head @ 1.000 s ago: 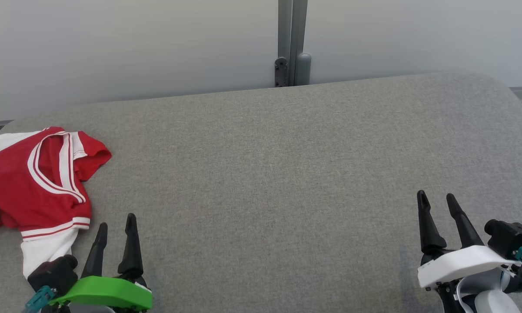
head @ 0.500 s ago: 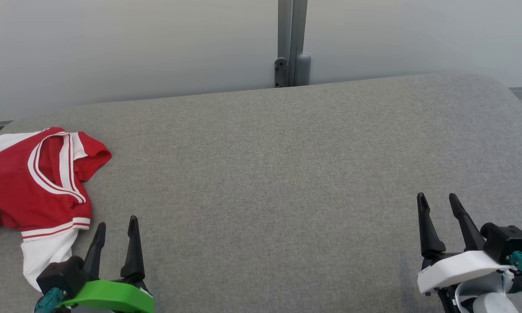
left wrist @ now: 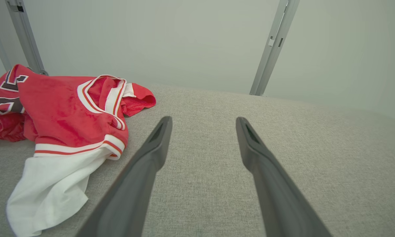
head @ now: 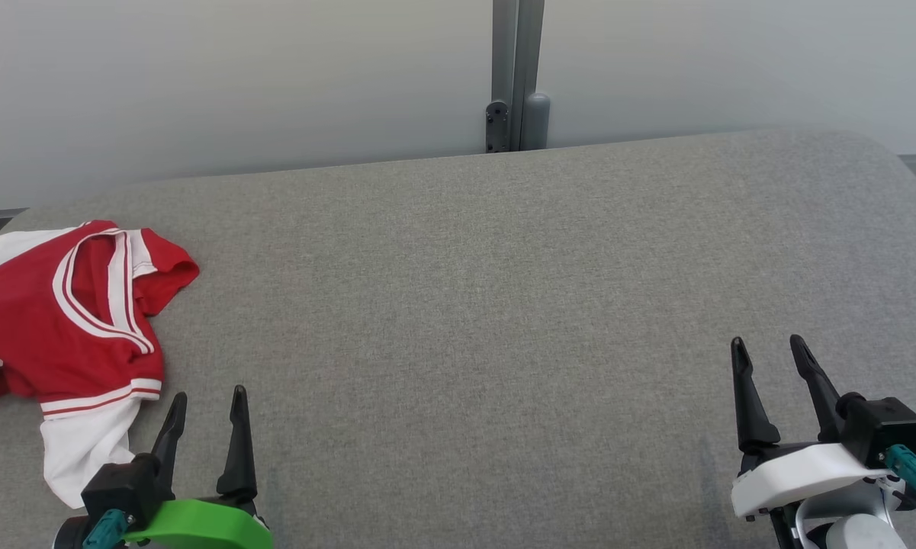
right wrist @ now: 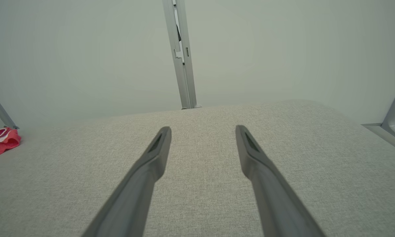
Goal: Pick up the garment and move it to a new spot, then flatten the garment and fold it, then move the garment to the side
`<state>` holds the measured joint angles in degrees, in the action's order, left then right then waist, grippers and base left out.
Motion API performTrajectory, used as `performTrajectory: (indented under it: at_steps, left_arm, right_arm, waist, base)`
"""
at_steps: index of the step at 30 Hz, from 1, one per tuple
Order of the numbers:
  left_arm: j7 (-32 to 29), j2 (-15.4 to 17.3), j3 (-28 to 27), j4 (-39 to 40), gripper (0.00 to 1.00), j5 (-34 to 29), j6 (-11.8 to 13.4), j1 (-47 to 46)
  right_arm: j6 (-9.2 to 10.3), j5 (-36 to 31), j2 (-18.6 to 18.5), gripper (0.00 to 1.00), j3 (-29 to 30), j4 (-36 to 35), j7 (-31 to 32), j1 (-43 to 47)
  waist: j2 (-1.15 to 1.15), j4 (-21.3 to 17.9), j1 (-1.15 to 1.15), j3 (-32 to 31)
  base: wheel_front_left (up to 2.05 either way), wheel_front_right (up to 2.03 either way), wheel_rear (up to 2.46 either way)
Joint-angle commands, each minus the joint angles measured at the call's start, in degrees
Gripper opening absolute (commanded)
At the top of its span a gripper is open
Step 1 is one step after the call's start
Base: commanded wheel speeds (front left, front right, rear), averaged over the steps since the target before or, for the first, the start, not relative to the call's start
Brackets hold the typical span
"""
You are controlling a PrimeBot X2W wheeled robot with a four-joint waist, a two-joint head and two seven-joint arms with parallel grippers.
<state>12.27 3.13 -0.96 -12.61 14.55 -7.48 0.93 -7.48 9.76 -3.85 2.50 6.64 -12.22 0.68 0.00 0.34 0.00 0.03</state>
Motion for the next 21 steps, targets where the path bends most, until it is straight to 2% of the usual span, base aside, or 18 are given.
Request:
performTrajectory:
  at_steps: [1,21]
  left_arm:
    - [0.6,0.5,0.0,0.1,1.00,-1.2,0.0,0.4]
    - [2.6,0.6,-0.2,-0.7,1.00,-8.5,0.0,1.0]
  right_arm:
    - [-0.02,-1.3,0.0,1.00,0.1,-0.4,-0.6,0.2]
    - [-0.02,-9.0,-0.1,1.00,0.8,-0.5,-2.7,1.2]
  waist:
    - [0.00,0.0,0.00,0.1]
    - [0.00,0.0,0.00,-0.2]
  base:
    - [0.00,0.00,0.00]
    - [0.00,0.00,0.00]
